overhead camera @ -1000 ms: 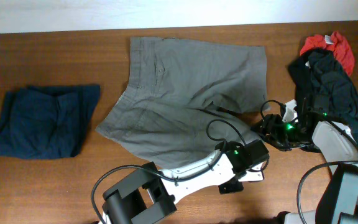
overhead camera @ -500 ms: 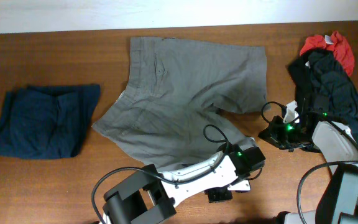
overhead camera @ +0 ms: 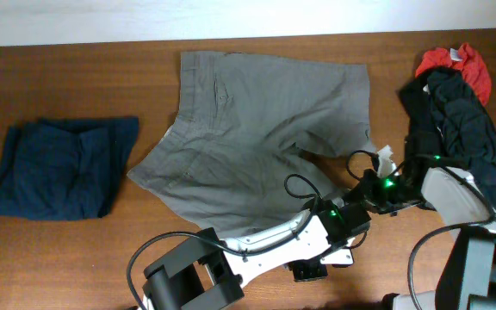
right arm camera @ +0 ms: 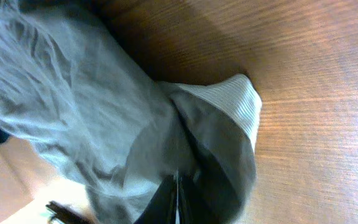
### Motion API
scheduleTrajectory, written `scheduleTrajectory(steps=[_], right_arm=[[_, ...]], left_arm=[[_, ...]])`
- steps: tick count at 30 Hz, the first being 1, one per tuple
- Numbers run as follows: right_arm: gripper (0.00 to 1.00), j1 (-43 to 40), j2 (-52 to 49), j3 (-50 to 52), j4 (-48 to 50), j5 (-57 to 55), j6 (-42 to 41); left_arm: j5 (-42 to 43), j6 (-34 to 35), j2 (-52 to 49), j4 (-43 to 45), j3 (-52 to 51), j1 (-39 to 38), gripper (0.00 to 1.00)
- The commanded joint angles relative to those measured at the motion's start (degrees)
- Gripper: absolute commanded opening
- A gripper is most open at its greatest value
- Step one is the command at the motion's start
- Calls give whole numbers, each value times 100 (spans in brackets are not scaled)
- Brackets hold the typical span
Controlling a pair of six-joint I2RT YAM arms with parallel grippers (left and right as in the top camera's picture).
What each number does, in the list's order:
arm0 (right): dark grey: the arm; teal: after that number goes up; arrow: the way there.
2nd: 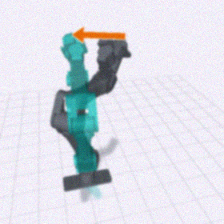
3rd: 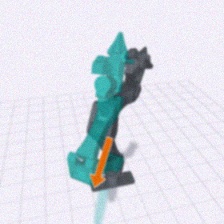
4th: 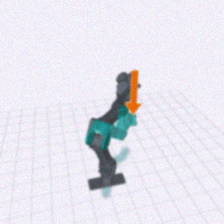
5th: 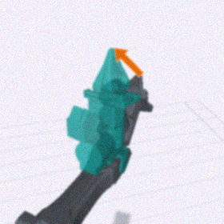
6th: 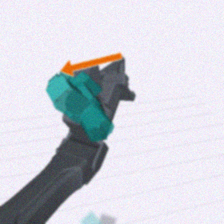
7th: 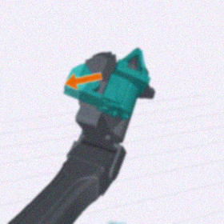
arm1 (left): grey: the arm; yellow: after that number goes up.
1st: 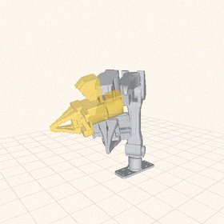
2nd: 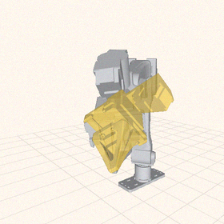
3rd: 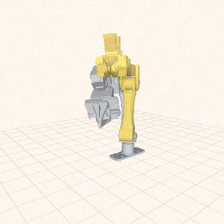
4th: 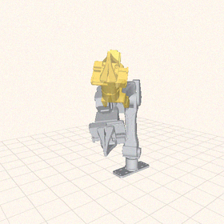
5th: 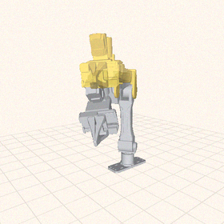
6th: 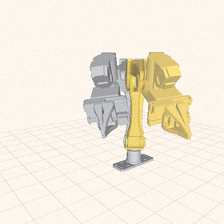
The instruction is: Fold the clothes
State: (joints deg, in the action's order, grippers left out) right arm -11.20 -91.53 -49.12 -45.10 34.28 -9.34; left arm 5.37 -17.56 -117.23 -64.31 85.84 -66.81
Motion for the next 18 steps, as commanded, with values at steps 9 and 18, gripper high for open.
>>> scheduleTrajectory(steps=[9,18], right_arm=[[4,400,-769,520,1622,-686,-966],[4,275,-769,52,1779,-2131,-1266]], left_arm=[[129,201,-33,-240,101,-33,0],[297,407,-33,-525,122,-72,0]])
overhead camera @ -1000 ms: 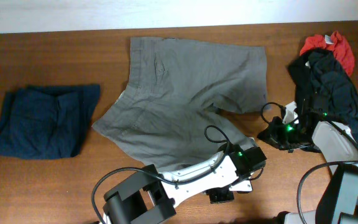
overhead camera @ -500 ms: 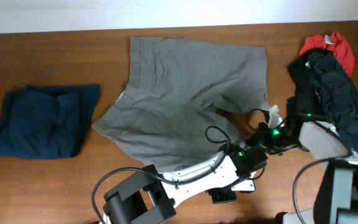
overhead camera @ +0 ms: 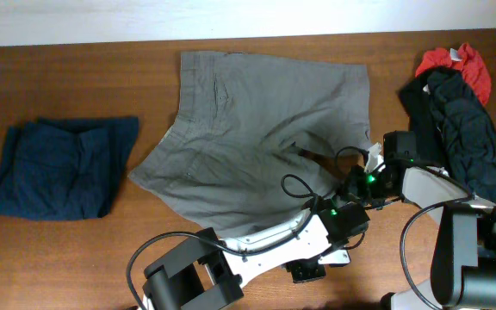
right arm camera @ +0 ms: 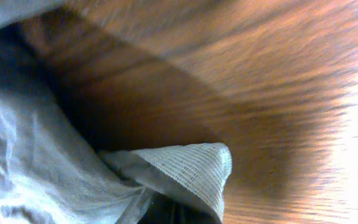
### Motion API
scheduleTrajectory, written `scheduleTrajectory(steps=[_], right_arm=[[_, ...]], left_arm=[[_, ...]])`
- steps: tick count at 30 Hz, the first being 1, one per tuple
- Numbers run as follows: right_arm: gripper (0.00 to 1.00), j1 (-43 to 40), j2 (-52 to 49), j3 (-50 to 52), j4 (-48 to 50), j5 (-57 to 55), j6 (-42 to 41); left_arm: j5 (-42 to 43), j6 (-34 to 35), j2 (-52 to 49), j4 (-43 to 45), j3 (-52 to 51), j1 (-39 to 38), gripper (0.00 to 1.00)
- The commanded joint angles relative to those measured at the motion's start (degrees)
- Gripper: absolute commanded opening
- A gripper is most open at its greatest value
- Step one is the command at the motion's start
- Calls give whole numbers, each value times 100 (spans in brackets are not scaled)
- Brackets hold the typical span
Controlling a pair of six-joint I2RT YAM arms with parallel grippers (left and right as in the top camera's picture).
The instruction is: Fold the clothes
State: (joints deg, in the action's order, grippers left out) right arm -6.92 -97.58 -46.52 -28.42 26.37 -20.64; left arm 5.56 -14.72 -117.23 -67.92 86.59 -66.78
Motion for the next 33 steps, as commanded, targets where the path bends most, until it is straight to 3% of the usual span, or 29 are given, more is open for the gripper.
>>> scheduleTrajectory(steps=[1,3,8,9,14,18,20,25,29,31,33], right_arm=[[4,-201,-164,-264,87,-1355,-142],[4,-323,-162,-358,44,-1357,-221],[4,-704,-162,-581,-216,-1355,-214],[4,-769,-162,-621,-249,-1355,-214],[5,-892,-162,-831,-452,-1187,142],[29,-892,-103,-1104,-675,-470,568],[34,-892,-31,-1252,-796,-184,590],[40,-890,236,-1578,-1366,7,590],[47,-885,365,-1589,-1770,258,693],[31,-885,365,-1589,-1989,352,791],[20,-879,365,-1589,-2249,407,977]], left_arm=[[280,122,-33,-168,50,-83,0],[282,122,-33,-184,68,-96,0],[190,223,-33,-382,225,-105,34],[125,278,-33,-396,264,-105,37],[-538,638,-26,-540,597,15,43],[-1517,1209,-17,-778,970,352,44],[-1794,1421,-17,-682,1034,643,44],[-1558,1384,-17,122,999,1641,45],[-772,833,-46,603,994,2452,53],[-654,772,-116,713,994,2828,52],[-651,745,-262,778,992,3209,41]])
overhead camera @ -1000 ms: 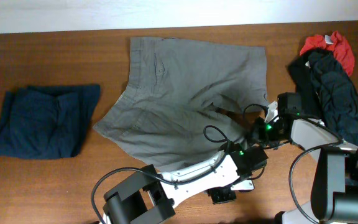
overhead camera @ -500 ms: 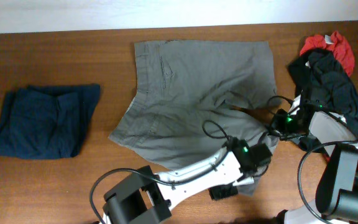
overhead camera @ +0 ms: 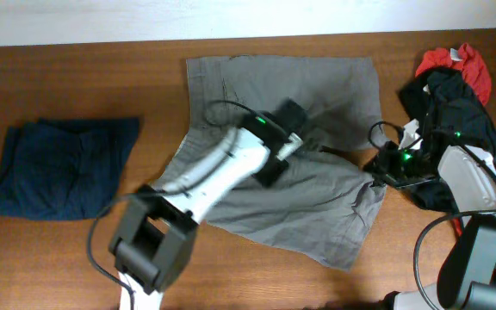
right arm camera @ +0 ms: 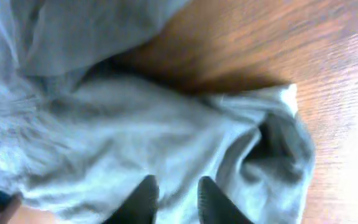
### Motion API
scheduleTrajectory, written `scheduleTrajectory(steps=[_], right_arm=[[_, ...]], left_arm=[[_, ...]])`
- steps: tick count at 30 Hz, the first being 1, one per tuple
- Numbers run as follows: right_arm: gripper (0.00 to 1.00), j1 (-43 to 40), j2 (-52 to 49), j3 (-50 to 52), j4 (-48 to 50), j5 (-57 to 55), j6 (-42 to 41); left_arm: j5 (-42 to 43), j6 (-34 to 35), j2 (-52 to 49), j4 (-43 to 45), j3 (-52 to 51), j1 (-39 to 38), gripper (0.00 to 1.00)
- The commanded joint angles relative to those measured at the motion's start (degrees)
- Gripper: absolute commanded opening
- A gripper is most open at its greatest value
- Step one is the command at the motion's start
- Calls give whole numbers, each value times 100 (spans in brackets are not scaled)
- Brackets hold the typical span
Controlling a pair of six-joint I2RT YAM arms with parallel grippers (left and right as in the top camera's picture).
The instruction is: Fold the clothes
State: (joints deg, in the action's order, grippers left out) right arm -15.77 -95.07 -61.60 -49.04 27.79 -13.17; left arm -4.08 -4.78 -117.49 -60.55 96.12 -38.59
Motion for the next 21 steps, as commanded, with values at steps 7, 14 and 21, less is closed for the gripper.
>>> scheduleTrajectory(steps=[7,14,21], right_arm=[[4,382,105,157,-483,153,396],[4,1117,83,938,225,-564,-190],[4,1298,79,1803,1207,-1650,-1027]], left_arm=[[455,-442,-973,186,39,1316,0],[485,-551,-1620,254,42,1744,0],[258,4,-1749,267,42,2308,1]])
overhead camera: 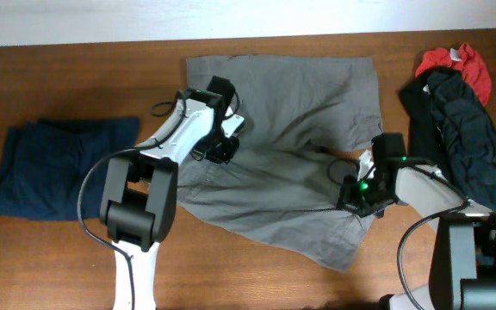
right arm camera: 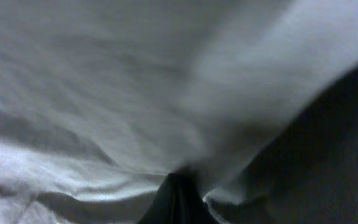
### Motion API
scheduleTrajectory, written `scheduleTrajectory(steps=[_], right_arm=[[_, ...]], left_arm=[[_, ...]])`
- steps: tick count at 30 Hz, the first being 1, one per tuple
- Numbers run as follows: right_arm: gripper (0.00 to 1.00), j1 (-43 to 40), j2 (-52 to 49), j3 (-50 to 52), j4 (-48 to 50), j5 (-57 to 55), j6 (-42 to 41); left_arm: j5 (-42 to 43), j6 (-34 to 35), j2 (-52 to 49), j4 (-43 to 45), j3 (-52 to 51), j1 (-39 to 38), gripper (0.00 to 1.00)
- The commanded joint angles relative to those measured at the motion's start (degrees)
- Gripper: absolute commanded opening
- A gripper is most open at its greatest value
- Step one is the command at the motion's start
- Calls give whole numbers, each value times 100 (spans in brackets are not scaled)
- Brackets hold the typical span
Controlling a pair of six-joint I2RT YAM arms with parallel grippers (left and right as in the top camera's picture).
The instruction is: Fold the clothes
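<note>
Grey shorts (overhead camera: pixel 291 129) lie spread across the middle of the table, waistband toward the far edge. My right gripper (overhead camera: pixel 356 194) rests on their front right part. In the right wrist view grey cloth (right arm camera: pixel 135 93) fills the frame, and the dark fingertips (right arm camera: pixel 178 196) sit pressed together with fabric bunched round them. My left gripper (overhead camera: pixel 220 138) lies on the left side of the shorts; how its jaws stand cannot be made out from above.
A folded navy garment (overhead camera: pixel 58 168) lies at the left of the wooden table (overhead camera: pixel 76 77). A heap of black and red clothes (overhead camera: pixel 455 103) sits at the right edge, close behind my right arm.
My right gripper was open by the shorts' right hem and is now shut in the cloth, further left and nearer the front. My left gripper has gone from the shorts' middle to their left side.
At first both grippers sat at the shorts' front right, the right one shut on a hem corner with pale lining, and stayed so. Later the shorts lay spread wider toward the right, right gripper open, left arm over the middle. Now the right is shut in cloth again.
</note>
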State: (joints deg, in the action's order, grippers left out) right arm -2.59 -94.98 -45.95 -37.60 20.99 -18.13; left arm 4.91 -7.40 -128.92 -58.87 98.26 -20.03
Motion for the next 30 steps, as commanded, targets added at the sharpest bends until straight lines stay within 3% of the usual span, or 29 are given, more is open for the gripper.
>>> scheduleTrajectory(steps=[1,5,8,12,19,22,26,30], right_arm=[[4,-90,70,302,59,-1473,-778],[4,-481,70,310,-96,-2310,-1003],[4,-898,74,136,-227,-2179,-914],[9,-1294,76,-358,-597,-1397,-13],[9,-1429,76,-1043,-1123,-1362,85],[9,-1425,76,-1217,-1213,-758,476],[9,-1416,79,-1287,-1147,931,1493],[9,-1204,76,-1272,-1167,1565,1856]], left_arm=[[-638,273,-605,96,-173,549,0],[-643,308,-605,44,-173,848,1],[-643,308,-605,11,-173,1047,1],[-660,308,-605,11,-170,1217,0],[-680,308,-503,-66,-79,1270,1],[-680,308,-236,-302,140,1257,1],[-564,308,321,-555,433,1220,2],[179,304,846,-525,487,1202,14]])
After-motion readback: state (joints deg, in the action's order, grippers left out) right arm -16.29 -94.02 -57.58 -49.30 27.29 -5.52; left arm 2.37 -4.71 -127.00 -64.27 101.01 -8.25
